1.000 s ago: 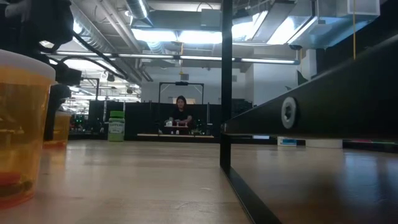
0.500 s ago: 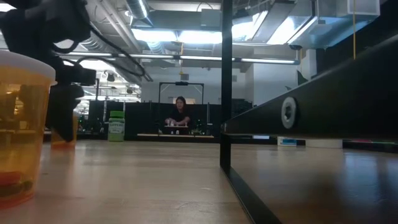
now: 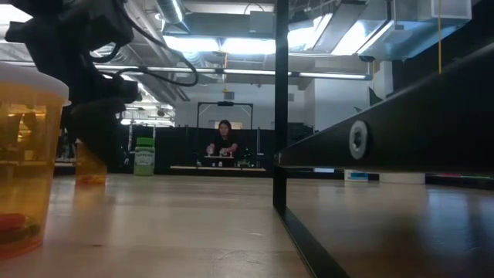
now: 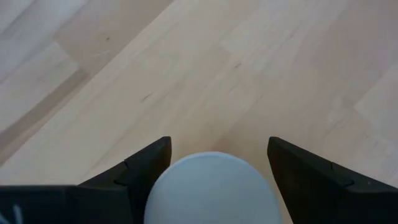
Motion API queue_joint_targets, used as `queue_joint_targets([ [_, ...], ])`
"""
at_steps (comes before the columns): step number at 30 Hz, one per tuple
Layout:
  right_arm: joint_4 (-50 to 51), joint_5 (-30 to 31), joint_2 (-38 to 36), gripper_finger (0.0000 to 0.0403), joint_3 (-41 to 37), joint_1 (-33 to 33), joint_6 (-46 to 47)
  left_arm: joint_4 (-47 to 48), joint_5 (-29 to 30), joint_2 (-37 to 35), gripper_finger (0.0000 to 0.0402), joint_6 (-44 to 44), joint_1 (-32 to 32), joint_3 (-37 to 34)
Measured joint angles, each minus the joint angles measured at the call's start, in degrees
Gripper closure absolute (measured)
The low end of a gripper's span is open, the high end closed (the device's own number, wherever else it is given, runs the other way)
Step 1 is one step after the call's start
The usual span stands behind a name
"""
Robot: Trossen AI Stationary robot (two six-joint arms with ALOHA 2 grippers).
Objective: Pick and place medicine bottles onto shelf by color
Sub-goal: Put the middle orange pill bottle onto the shelf
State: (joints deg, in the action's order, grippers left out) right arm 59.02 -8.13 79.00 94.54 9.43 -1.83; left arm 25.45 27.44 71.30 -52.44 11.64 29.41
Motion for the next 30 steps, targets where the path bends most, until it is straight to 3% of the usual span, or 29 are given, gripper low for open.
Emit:
queue_joint_targets([
  [11, -0.1, 0.0, 0.0, 0.0162, 0.0, 0.0, 0.0, 9.0, 4.5, -6.6, 0.0140, 1.3, 3.5, 3.8],
  [23, -0.1, 0.0, 0.0, 0.0162, 0.0, 0.0, 0.1, 24.9, 3.3, -14.5, 0.0140, -19.4, 15.4, 4.5],
  [30, -0.2, 0.0, 0.0, 0.0162, 0.0, 0.0, 0.0, 34.3, 1.1, -15.2, 0.0140, -32.2, 21.1, 4.4],
])
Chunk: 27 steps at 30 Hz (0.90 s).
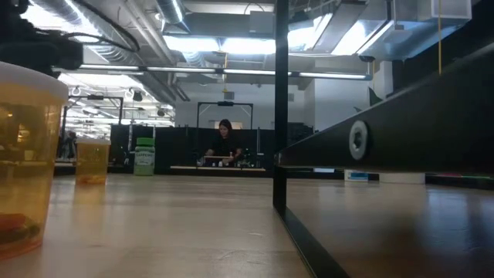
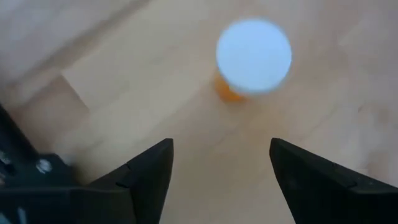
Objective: Pick and place medicine bottles onto shelf by color
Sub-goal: Put the middle orange pill bottle onto the shelf
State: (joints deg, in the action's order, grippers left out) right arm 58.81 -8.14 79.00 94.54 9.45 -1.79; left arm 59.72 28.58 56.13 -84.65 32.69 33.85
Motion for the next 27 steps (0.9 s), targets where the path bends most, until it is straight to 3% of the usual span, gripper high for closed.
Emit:
queue_joint_targets([
  [5, -0.4, 0.0, 0.0, 0.0162, 0.0, 0.0, 0.0, -4.8, -1.1, 2.3, 0.0140, -1.6, 0.4, -3.9],
  [13, -0.4, 0.0, 0.0, 0.0162, 0.0, 0.0, 0.0, -11.9, 3.3, 6.2, 0.0140, -1.7, -0.7, -6.3],
  [27, -0.4, 0.0, 0.0, 0.0162, 0.0, 0.0, 0.0, -31.1, 4.9, 14.2, 0.0140, 19.0, -11.7, -6.6],
])
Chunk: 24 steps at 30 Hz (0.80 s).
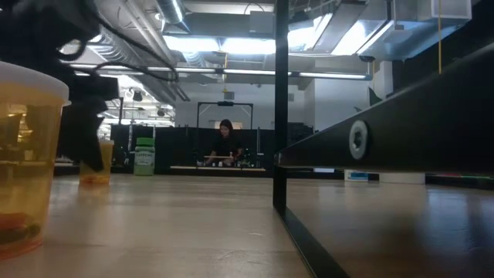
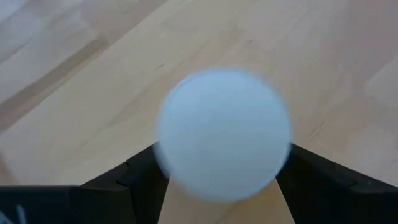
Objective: Pick and place medicine bottles onto shelf by color
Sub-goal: Put the middle orange pill bottle onto the shelf
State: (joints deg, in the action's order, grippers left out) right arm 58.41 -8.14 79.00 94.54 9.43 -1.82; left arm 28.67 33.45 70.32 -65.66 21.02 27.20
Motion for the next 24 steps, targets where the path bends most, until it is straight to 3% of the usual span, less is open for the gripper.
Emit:
queue_joint_targets([
  [11, -0.1, 0.0, 0.0, 0.0162, 0.0, 0.0, 0.0, -12.9, -3.6, 2.5, 0.0140, 18.2, -7.9, 0.0],
  [18, -0.4, 0.0, 0.0, 0.0162, 0.0, 0.0, 0.1, -13.3, -3.9, 1.2, 0.0140, 24.3, -8.6, 1.4],
  [24, -0.4, 0.0, 0.0, 0.0162, 0.0, 0.0, 0.1, -12.6, -0.8, -0.6, 0.0140, 29.8, -8.5, 3.6],
])
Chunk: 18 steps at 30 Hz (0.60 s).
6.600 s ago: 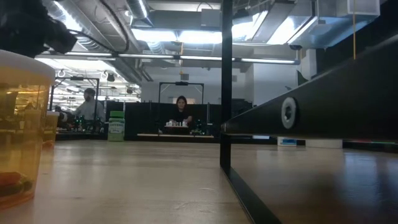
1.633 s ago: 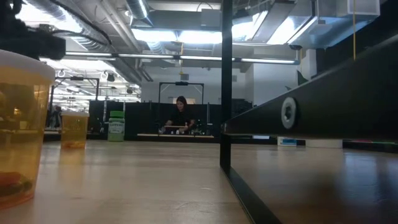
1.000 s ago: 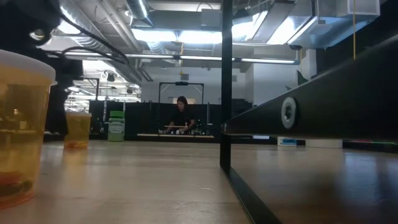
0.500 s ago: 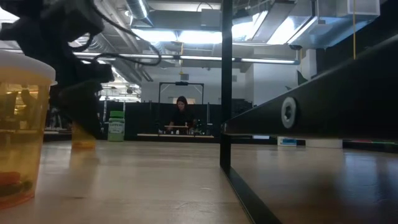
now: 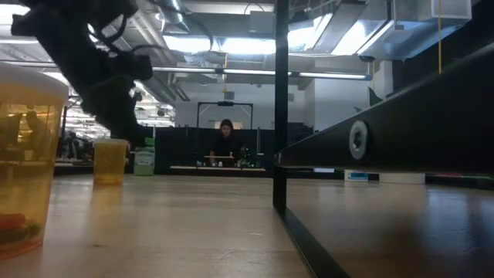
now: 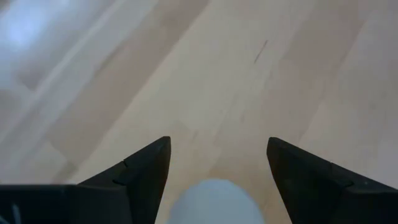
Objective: Pick and place medicine bottles onto shelf by color
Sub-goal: Put the middle orange pill bottle onto the shelf
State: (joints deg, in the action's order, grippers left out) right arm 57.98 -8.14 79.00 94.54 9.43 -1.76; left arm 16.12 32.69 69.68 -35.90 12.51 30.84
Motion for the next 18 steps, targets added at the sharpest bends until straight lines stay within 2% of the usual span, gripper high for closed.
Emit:
queue_joint_targets([
  [7, -0.3, 0.0, 0.0, 0.0162, 0.0, 0.0, 0.0, 10.2, 0.3, -6.6, 0.0140, -0.4, 1.4, 4.5],
  [13, -0.4, 0.0, 0.0, 0.0162, 0.0, 0.0, -0.1, 29.9, -1.0, -12.2, 0.0140, -15.0, 7.3, 8.4],
  [18, -0.4, 0.0, 0.0, 0.0162, 0.0, 0.0, 0.0, 34.3, -1.9, -12.6, 0.0140, -24.5, 11.7, 7.1],
])
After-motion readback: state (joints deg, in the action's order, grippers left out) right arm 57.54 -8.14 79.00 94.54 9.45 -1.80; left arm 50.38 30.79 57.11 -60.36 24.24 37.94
